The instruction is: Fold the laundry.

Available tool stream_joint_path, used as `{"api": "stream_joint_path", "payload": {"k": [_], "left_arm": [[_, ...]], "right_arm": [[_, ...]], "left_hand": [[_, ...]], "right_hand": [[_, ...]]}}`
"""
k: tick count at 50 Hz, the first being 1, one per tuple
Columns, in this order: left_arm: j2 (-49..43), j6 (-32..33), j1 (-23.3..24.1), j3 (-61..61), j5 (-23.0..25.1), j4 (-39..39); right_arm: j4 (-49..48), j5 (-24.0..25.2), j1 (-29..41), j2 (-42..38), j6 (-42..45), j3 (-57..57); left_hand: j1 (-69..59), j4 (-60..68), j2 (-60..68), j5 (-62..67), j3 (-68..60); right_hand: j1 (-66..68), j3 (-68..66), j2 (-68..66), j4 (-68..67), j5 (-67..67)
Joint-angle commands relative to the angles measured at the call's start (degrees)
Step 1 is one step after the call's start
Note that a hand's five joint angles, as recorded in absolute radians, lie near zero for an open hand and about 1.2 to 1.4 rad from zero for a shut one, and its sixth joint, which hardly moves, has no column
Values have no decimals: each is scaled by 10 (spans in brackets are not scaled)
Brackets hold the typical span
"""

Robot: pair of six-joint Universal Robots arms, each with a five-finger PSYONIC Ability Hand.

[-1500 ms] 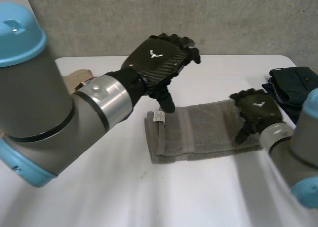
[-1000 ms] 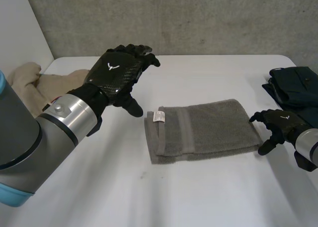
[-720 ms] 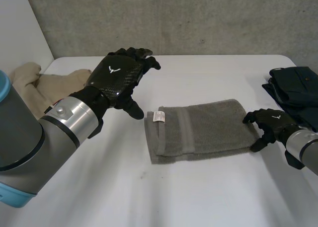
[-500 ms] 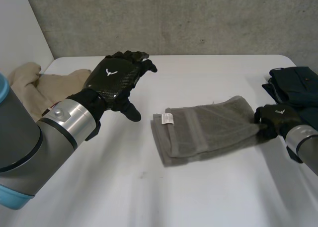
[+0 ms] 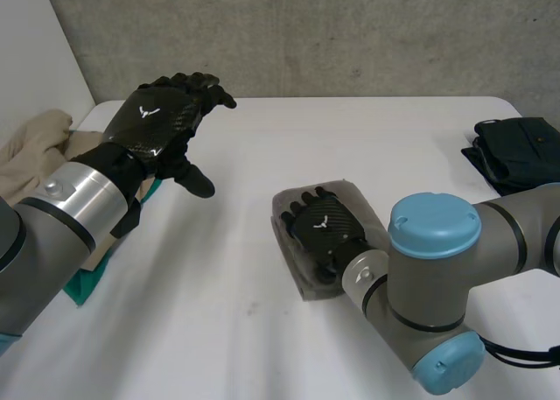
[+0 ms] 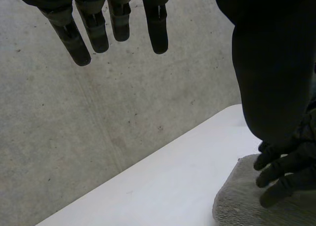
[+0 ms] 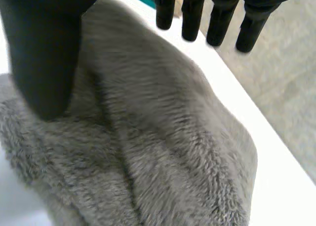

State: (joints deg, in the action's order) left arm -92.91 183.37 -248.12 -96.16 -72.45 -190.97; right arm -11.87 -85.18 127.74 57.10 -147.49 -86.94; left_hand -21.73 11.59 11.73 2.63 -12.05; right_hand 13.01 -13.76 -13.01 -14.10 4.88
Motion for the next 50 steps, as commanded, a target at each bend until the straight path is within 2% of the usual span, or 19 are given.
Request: {"api": "stream_joint_path", "payload": {"k": [1,6,10,14,18,22,26,30,35,42,50], "left_arm": [[-18,-1,4,30,6,2],[-58,-6,30,86,-6,8],[-118,-8,72,163,-22,32],[-205,-7,112,270,-38,96],[-325,-7,159,421,-59,205],[-414,-13,189,527,-86,275],[-483,-26,209,591,-115,295],[-531,-28,220,613,-140,297],[-562,-23,221,611,-170,297],[-567,-19,212,578,-211,297],[-517,1,201,526,-208,281]], "right_arm": [[12,14,-34,62,-92,-12],[26,48,-73,136,-155,-24],[43,58,-114,142,-190,-10],[100,60,-143,117,-199,34],[184,73,-182,75,-208,93],[250,123,-218,24,-219,150],[266,175,-235,-10,-217,177],[274,211,-238,-44,-208,199],[276,230,-235,-76,-185,212],[279,226,-226,-124,-140,223],[279,185,-227,-116,-112,228]], "left_hand": [[117,-16,-17,-26,20],[117,-16,-17,-26,20],[117,-16,-17,-26,20],[117,-16,-17,-26,20],[117,-16,-17,-26,20],[117,-16,-17,-26,20],[117,-16,-17,-26,20],[117,-16,-17,-26,20],[117,-16,-17,-26,20],[117,-16,-17,-26,20],[117,-16,-17,-26,20]], "right_hand": [[-30,38,30,41,-49],[-30,38,30,41,-49],[-30,38,30,41,-49],[-30,38,30,41,-49],[-30,38,30,41,-49],[-30,38,30,41,-49],[-30,38,30,41,-49],[-30,38,30,41,-49],[-30,38,30,41,-49],[-30,38,30,41,-49],[-30,38,30,41,-49]]}}
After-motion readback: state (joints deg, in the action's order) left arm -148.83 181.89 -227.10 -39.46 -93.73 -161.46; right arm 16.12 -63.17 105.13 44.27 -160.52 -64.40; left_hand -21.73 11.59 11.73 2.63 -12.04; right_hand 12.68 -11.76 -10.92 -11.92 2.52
